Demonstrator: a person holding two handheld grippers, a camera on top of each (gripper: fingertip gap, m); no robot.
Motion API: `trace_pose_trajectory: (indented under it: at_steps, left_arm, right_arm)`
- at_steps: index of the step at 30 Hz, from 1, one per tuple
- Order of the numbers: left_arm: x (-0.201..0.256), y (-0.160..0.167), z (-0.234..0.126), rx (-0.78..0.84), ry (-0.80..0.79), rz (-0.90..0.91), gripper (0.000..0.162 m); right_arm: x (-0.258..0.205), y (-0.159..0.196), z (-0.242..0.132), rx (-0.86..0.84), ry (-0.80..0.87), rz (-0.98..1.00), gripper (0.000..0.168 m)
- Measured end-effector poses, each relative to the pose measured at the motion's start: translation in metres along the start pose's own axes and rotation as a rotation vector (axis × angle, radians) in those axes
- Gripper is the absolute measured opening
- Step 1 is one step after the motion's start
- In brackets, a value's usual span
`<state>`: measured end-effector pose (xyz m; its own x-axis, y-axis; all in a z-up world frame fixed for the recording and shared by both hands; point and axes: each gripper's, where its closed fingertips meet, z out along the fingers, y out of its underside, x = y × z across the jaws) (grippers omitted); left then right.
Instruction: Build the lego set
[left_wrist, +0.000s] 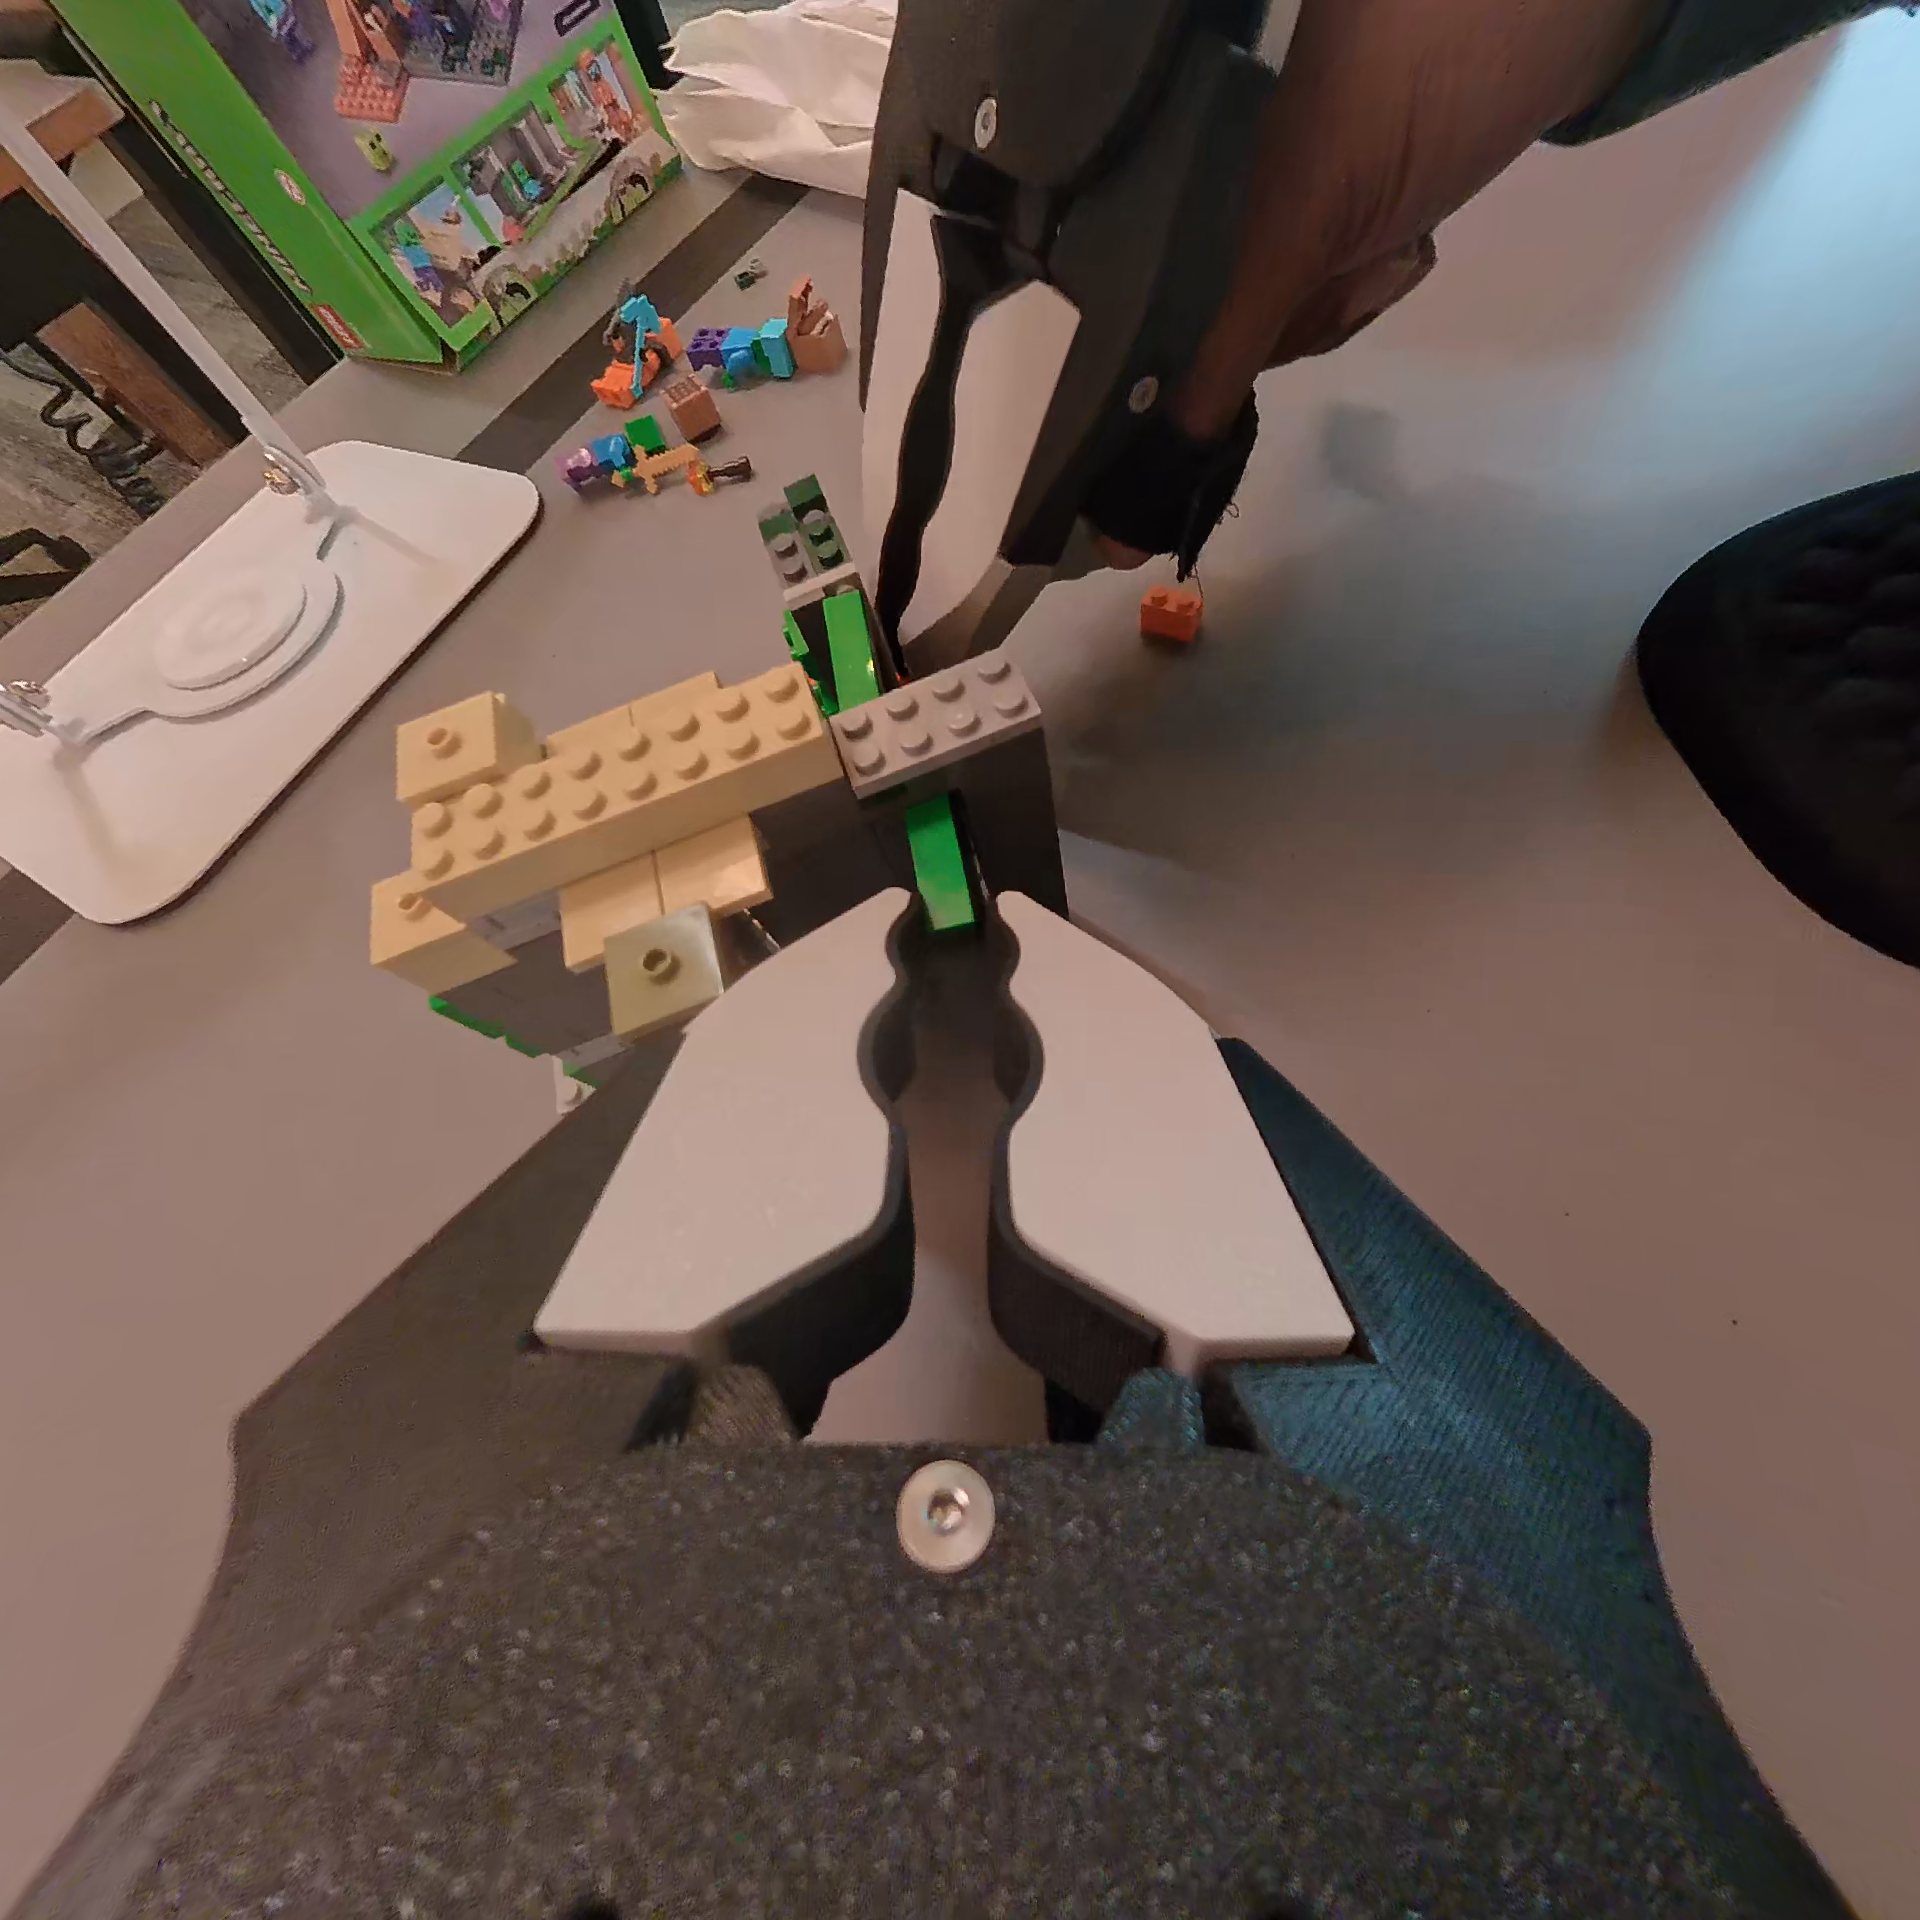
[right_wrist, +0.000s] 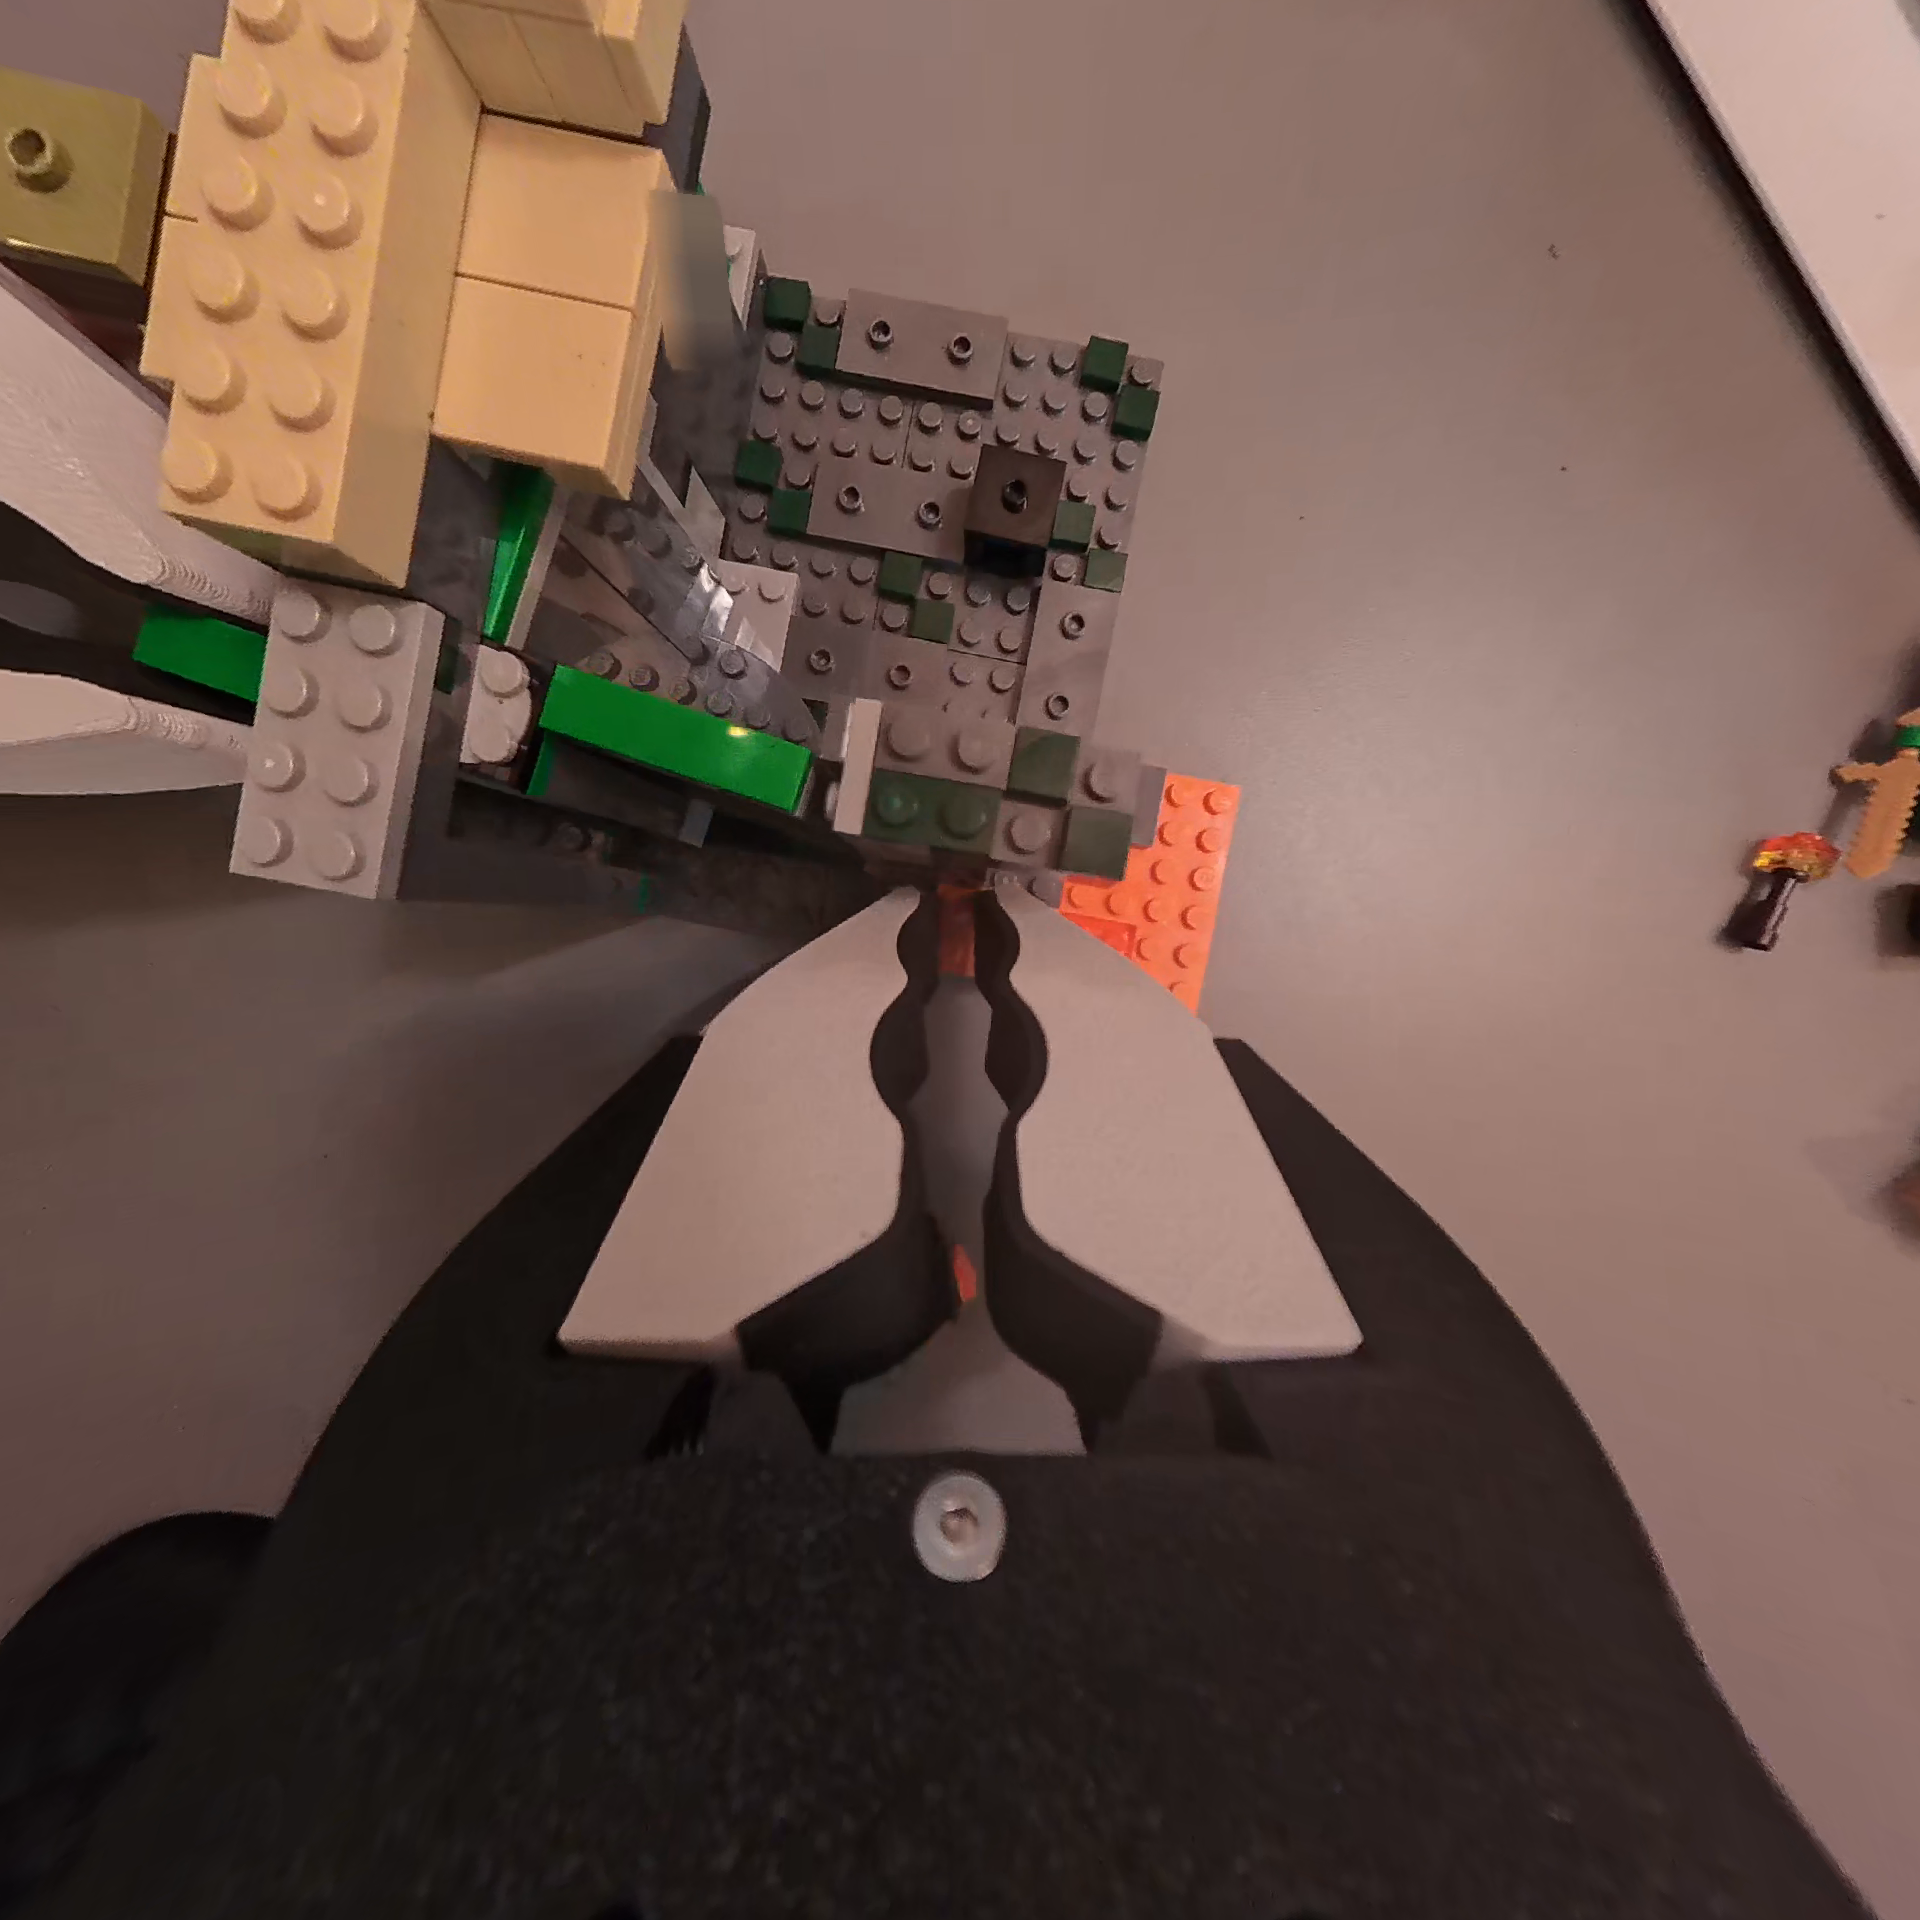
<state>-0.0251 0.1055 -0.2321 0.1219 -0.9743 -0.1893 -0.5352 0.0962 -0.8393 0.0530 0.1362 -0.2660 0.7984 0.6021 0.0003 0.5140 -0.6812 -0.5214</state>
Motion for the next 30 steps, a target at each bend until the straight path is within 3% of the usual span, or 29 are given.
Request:
trace_pose_trajectory:
  at_steps: [16,20,22,26,30]
  left_arm:
    - [0.003,-0.001,0.0,-0.002,0.003,0.012,0.01]
    - [0.001,0.0,0.0,-0.001,0.001,0.01,0.01]
    - [0.001,0.0,0.0,0.003,0.007,0.004,0.01]
    - [0.0,0.0,0.0,0.001,0.006,0.013,0.01]
    - [-0.002,0.001,-0.001,0.003,0.007,0.029,0.01]
  right_arm:
    - [0.0,-0.001,0.001,0.004,-0.002,-0.025,0.008]
    - [0.0,-0.003,-0.005,0.1,-0.071,0.075,0.009]
    - [0.001,-0.007,-0.023,0.23,-0.086,0.102,0.021]
    - [-0.002,0.028,-0.044,0.306,-0.063,-0.021,0.035]
    - [-0.007,0.074,-0.043,0.24,-0.062,-0.104,0.035]
